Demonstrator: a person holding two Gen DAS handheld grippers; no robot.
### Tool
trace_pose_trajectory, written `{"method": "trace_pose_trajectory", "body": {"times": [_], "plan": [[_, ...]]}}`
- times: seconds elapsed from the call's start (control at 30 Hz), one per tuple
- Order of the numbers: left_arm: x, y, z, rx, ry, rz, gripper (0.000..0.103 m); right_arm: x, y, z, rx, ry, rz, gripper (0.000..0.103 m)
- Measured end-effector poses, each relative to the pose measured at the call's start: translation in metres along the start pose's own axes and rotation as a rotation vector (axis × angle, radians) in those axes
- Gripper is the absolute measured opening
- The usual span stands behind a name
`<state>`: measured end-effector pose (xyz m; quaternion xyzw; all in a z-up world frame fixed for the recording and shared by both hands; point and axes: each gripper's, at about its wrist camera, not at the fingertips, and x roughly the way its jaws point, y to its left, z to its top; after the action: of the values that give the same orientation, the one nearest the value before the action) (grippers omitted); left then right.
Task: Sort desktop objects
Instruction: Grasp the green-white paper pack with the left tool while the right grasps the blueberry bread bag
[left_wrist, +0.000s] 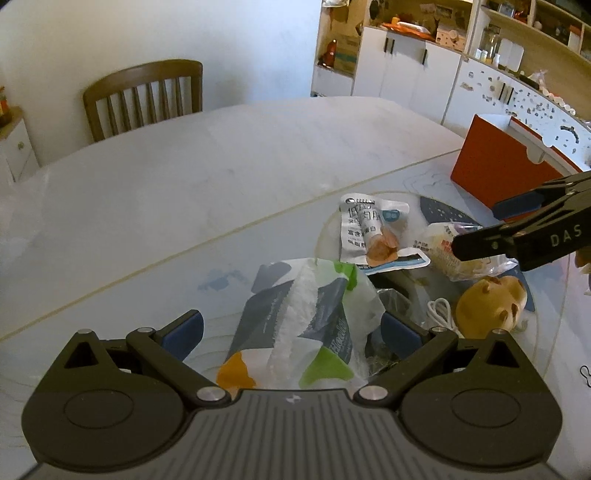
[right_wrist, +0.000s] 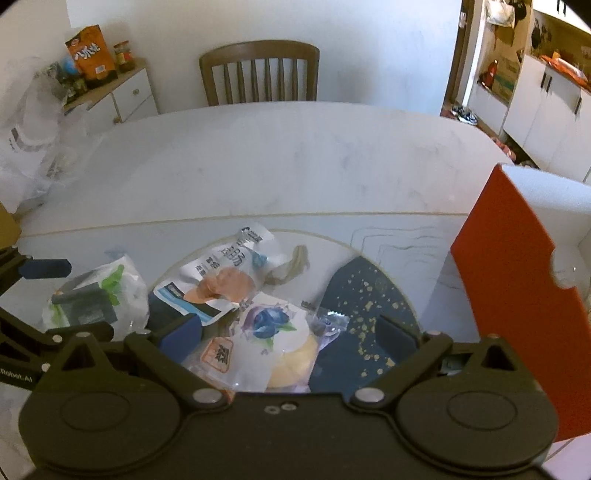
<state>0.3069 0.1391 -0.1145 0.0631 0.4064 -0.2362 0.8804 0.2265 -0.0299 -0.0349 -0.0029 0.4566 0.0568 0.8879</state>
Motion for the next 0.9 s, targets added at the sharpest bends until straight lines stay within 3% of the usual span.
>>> {"method": "trace_pose_trajectory", "body": {"times": [0.33, 0.53, 0.73, 0.9], "plan": [[0.009, 0.006, -0.005, -0.057, 0.016, -0.023, 0.101, 0.016, -0.003, 0.0, 0.06, 0.06, 0.026, 0.092], [0.009, 0.006, -0.009, -0.046, 0.005, -0.017, 0.091, 0.019, -0.004, 0.001, 0.074, 0.071, 0.041, 0.082], [0.006, -0.001, -0.009, 0.006, 0.006, 0.006, 0.071, 0.019, -0.004, 0.001, 0.088, 0.077, 0.06, 0.077], [0.004, -0.004, -0.009, -0.002, 0.004, 0.011, 0.06, 0.017, -0.004, 0.001, 0.082, 0.076, 0.067, 0.069]]}}
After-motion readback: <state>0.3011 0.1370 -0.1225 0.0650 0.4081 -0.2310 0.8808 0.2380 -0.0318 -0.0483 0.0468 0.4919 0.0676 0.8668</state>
